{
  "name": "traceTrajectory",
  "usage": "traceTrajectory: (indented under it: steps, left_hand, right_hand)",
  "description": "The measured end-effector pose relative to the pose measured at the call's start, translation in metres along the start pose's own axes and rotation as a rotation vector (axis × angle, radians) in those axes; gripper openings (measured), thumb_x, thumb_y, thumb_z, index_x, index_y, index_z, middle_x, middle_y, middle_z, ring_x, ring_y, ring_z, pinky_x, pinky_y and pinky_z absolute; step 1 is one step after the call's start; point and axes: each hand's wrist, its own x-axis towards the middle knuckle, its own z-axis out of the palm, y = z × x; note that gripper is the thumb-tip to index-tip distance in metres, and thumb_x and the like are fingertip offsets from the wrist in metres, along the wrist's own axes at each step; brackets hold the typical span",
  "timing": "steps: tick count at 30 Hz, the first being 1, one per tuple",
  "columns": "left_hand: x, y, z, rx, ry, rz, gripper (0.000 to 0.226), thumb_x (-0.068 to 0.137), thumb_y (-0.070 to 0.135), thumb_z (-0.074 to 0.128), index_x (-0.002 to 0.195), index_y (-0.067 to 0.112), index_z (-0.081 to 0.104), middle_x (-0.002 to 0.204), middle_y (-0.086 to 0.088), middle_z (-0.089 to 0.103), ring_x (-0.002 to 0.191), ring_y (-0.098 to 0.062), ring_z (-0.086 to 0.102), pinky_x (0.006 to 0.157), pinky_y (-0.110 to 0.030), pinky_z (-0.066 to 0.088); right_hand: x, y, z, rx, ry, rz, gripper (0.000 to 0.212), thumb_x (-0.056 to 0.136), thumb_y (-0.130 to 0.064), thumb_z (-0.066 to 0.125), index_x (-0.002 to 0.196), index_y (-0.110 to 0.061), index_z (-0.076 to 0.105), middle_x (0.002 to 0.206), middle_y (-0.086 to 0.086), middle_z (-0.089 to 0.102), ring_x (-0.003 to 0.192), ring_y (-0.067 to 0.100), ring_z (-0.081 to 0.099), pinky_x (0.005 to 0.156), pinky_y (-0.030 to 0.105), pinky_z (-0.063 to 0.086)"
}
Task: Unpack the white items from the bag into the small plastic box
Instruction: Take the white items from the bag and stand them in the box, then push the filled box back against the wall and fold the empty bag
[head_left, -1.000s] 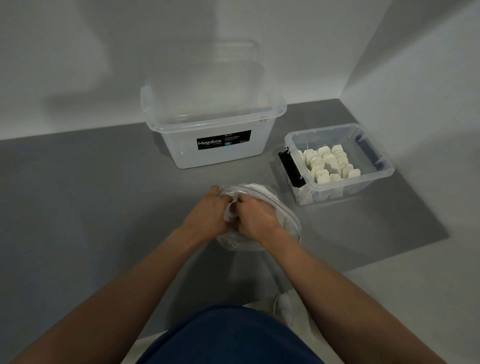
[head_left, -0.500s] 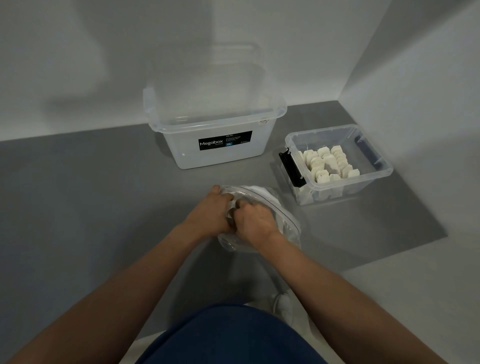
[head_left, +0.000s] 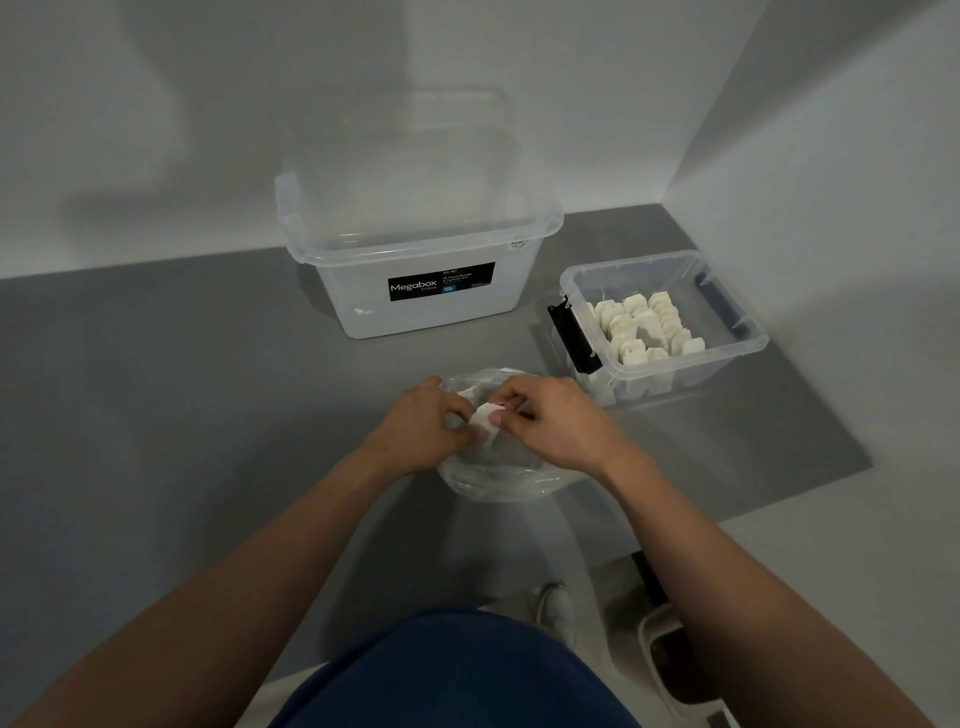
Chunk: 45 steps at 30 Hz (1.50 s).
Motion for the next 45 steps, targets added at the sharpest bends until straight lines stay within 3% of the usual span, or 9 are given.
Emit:
traceTrajectory:
  steps: [6,9,16,21,26,28,31,35,45]
  left_hand:
    - [0.0,0.017,-0.002,-0.131,0.099,-0.014,0.037,0.071,0.033,0.085,0.104,0.03,0.069,0.1,0.001,0.056,0.092,-0.014,0.056,0.083,-0.029,0.044]
    - [0.0,0.017,-0.002,-0.235,0.254,-0.034,0.037,0.068,0.027,0.087,0.096,0.031,0.063,0.108,0.001,0.052,0.093,-0.013,0.055,0.083,-0.025,0.041]
    - [-0.01,0.02,0.004,-0.241,0.373,0.058,0.027,0.074,0.044,0.082,0.081,0.035,0.058,0.139,0.007,0.046,0.114,-0.005,0.054,0.091,-0.027,0.041]
    - [-0.009,0.033,0.024,-0.258,0.442,0.031,0.03,0.083,0.022,0.076,0.089,0.033,0.048,0.108,0.004,0.057,0.086,0.009,0.056,0.067,-0.007,0.037]
    - [-0.006,0.035,0.035,-0.284,0.446,-0.056,0.029,0.086,0.022,0.073,0.098,0.031,0.048,0.089,0.008,0.06,0.07,-0.003,0.059,0.061,-0.017,0.043]
    - [-0.005,0.037,0.038,-0.27,0.462,-0.059,0.028,0.088,0.025,0.07,0.101,0.031,0.046,0.091,0.006,0.06,0.073,-0.007,0.058,0.062,-0.023,0.042]
    - [-0.002,0.036,0.042,-0.272,0.482,-0.067,0.034,0.091,0.028,0.064,0.119,0.028,0.045,0.11,0.003,0.056,0.087,-0.018,0.059,0.076,-0.033,0.044]
    - [-0.006,0.035,0.043,-0.273,0.493,-0.022,0.048,0.093,0.025,0.06,0.123,0.052,0.034,0.139,0.005,0.043,0.103,-0.018,0.059,0.088,-0.036,0.047]
    - [-0.008,0.042,0.041,-0.163,0.478,-0.017,0.037,0.099,0.02,0.052,0.127,0.039,0.038,0.126,0.012,0.043,0.103,-0.01,0.053,0.085,-0.032,0.043]
  right_hand:
    - [-0.015,-0.002,-0.027,0.017,0.122,-0.031,0.012,0.096,-0.026,0.067,0.102,-0.022,0.076,0.089,-0.013,0.073,0.083,0.002,0.065,0.076,0.02,0.05]
    - [-0.03,0.002,-0.068,0.09,0.229,-0.047,0.01,0.095,-0.025,0.068,0.1,-0.025,0.077,0.08,-0.02,0.071,0.08,-0.002,0.068,0.074,0.011,0.048]
    - [-0.029,0.055,-0.178,-0.085,0.621,-0.041,0.013,0.094,-0.027,0.069,0.104,-0.022,0.077,0.093,-0.012,0.076,0.079,0.007,0.069,0.078,0.021,0.054]
    - [0.011,0.113,-0.209,-0.288,0.453,0.093,0.017,0.098,-0.031,0.06,0.106,-0.025,0.074,0.099,-0.005,0.076,0.089,0.018,0.069,0.082,0.035,0.055]
    - [0.045,0.144,-0.206,-0.422,-0.131,0.149,0.018,0.097,-0.027,0.064,0.11,-0.022,0.076,0.112,-0.003,0.074,0.103,0.019,0.066,0.093,0.032,0.05]
    - [0.057,0.153,-0.198,-0.462,-0.222,0.152,0.019,0.096,-0.027,0.065,0.111,-0.022,0.076,0.114,-0.004,0.073,0.106,0.017,0.065,0.093,0.03,0.049]
    - [0.073,0.168,-0.185,-0.5,-0.217,0.157,0.02,0.096,-0.025,0.066,0.112,-0.02,0.076,0.113,-0.002,0.074,0.107,0.02,0.066,0.093,0.032,0.051]
    - [0.086,0.186,-0.171,-0.554,-0.142,0.148,0.017,0.094,-0.027,0.064,0.105,-0.028,0.076,0.108,-0.003,0.074,0.101,0.022,0.068,0.09,0.039,0.056]
    - [0.087,0.199,-0.157,-0.607,-0.02,0.079,0.022,0.095,-0.032,0.059,0.112,-0.028,0.073,0.115,0.004,0.071,0.102,0.029,0.067,0.084,0.038,0.055]
